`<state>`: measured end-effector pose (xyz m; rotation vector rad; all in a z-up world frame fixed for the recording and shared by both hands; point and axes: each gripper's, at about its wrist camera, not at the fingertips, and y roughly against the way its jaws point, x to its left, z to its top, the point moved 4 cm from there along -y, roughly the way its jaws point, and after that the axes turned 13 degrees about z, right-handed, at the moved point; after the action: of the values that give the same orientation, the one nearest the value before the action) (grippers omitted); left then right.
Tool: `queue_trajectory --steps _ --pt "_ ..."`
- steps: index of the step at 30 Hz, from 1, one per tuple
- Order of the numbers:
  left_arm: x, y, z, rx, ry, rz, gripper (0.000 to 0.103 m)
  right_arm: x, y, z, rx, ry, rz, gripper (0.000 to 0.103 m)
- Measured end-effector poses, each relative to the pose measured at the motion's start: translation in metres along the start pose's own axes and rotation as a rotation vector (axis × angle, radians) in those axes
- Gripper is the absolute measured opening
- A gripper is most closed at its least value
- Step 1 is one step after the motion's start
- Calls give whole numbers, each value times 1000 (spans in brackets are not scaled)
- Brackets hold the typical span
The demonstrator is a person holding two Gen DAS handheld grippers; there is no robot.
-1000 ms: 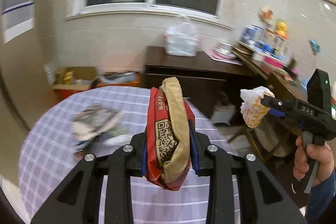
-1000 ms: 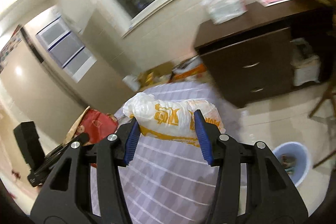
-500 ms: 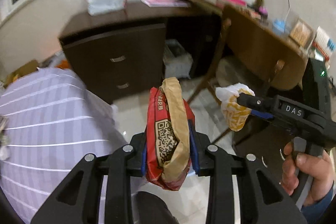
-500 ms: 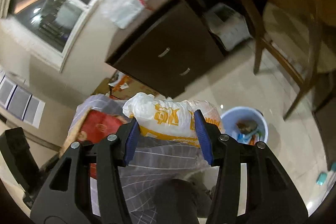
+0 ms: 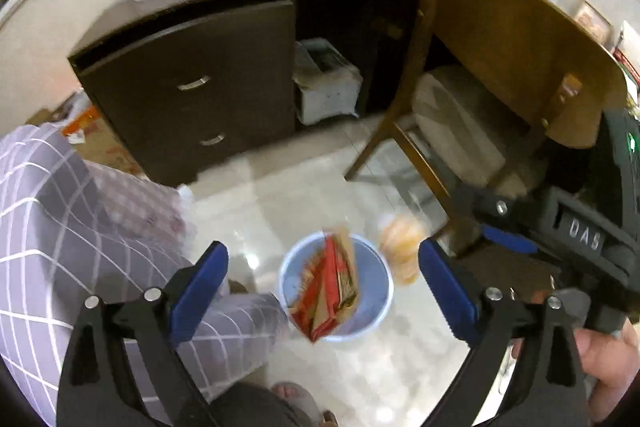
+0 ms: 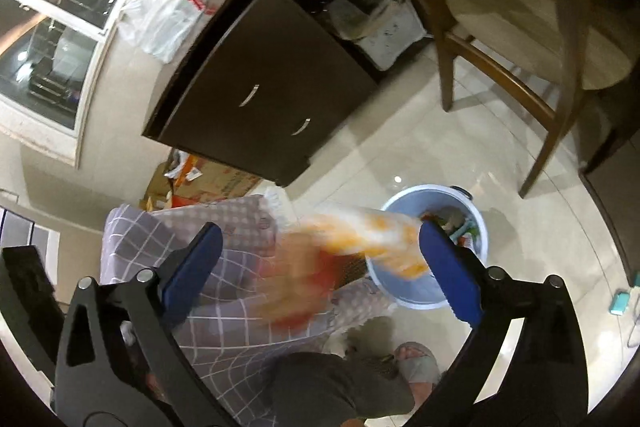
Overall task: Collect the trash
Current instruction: 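Move both tools back over the table toward the newspaper bundle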
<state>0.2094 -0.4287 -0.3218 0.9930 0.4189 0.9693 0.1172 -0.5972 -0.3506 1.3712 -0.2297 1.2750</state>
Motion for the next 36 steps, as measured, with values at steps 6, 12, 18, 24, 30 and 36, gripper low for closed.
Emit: queue_trajectory --steps 6,12,18,24,30,36 --pt "16 19 2 -29 36 0 94 -5 14 -7 -29 -4 -39 97" --pt "34 58 2 -109 50 6 94 17 28 -16 -54 24 -39 97" --pt "60 101 -4 -181 82 13 94 64 42 -22 -80 103 -7 97" --pt "88 145 -9 -264 99 31 94 135 56 -31 -108 216 38 97" --pt "128 181 -18 -334 144 62 94 203 57 -50 -100 345 80 97" --pt "186 206 -43 -367 220 125 94 266 32 -83 -32 471 114 97"
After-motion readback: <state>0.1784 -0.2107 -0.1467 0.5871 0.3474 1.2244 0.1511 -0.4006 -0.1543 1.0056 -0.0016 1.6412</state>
